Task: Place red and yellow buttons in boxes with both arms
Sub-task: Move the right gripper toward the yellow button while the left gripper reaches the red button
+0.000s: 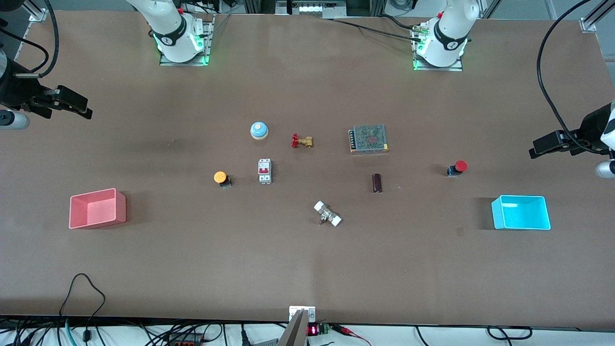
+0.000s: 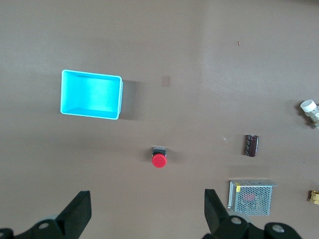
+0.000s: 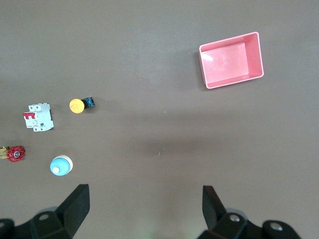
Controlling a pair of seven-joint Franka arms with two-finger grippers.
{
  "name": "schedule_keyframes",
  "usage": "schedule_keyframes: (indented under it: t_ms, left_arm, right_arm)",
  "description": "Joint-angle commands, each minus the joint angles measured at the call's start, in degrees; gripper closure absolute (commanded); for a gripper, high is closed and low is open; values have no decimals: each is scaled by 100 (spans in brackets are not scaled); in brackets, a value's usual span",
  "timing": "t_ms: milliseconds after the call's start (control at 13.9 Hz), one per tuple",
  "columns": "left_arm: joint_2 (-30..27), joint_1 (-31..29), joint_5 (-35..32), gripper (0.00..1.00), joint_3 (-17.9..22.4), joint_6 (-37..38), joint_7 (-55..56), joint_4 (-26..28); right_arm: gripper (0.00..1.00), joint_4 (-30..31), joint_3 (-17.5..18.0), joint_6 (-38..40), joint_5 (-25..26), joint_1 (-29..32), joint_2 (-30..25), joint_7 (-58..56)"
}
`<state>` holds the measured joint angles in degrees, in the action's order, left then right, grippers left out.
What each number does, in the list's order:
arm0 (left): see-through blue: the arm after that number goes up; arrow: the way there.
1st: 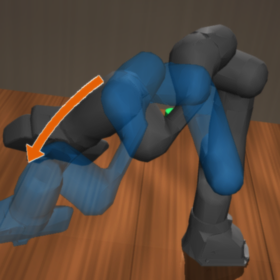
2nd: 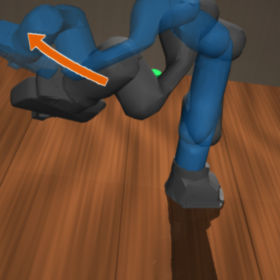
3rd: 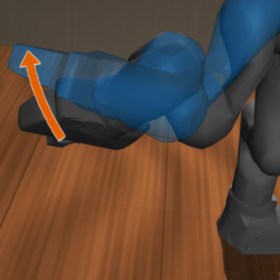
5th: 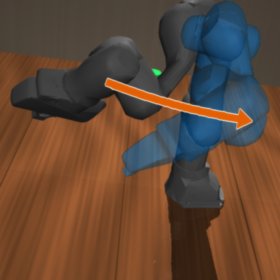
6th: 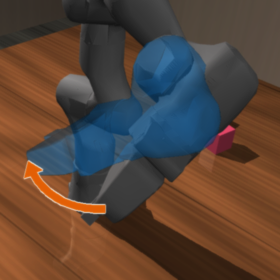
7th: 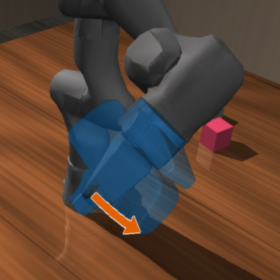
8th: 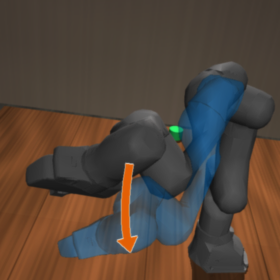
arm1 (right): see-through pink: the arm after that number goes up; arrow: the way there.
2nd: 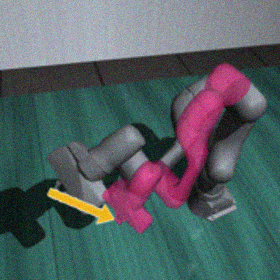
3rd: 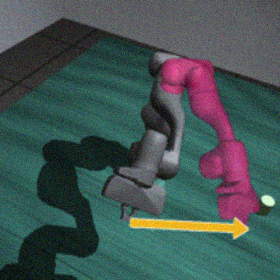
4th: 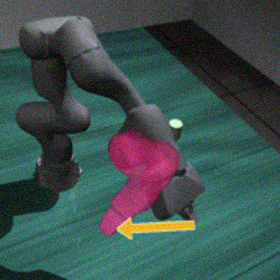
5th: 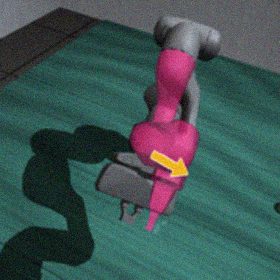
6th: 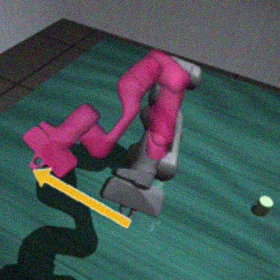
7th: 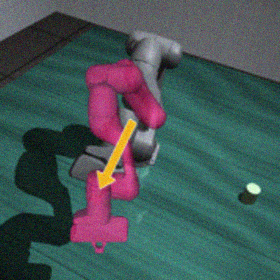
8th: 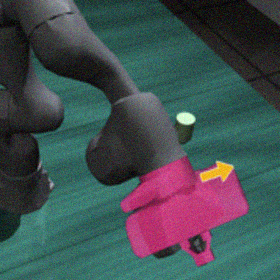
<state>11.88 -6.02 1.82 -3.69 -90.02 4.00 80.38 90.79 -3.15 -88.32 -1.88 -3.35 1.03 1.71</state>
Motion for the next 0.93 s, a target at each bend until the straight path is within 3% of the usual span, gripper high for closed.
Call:
schedule_keyframes:
  t_ms: [0, 288, 431, 863]
  left_arm:
    - [-124, -13, -112, 0, -26, 81, -5, 39]
    - [59, -39, 55, 0, -17, -25, 48, 30]
    - [173, -92, 20, 0, 27, 71, 48, 91]
    - [1306, -31, -15, 0, 27, 10, -5, 39]
  right_arm:
    - [0, 106, -36, -71, 74, -42, -86, 31]
    - [0, 97, -36, -132, 65, -42, -24, 110]
    - [0, 88, -28, -360, -31, -25, 264, 102]
    - [0, 87, 43, -782, -31, -385, 1258, -48]
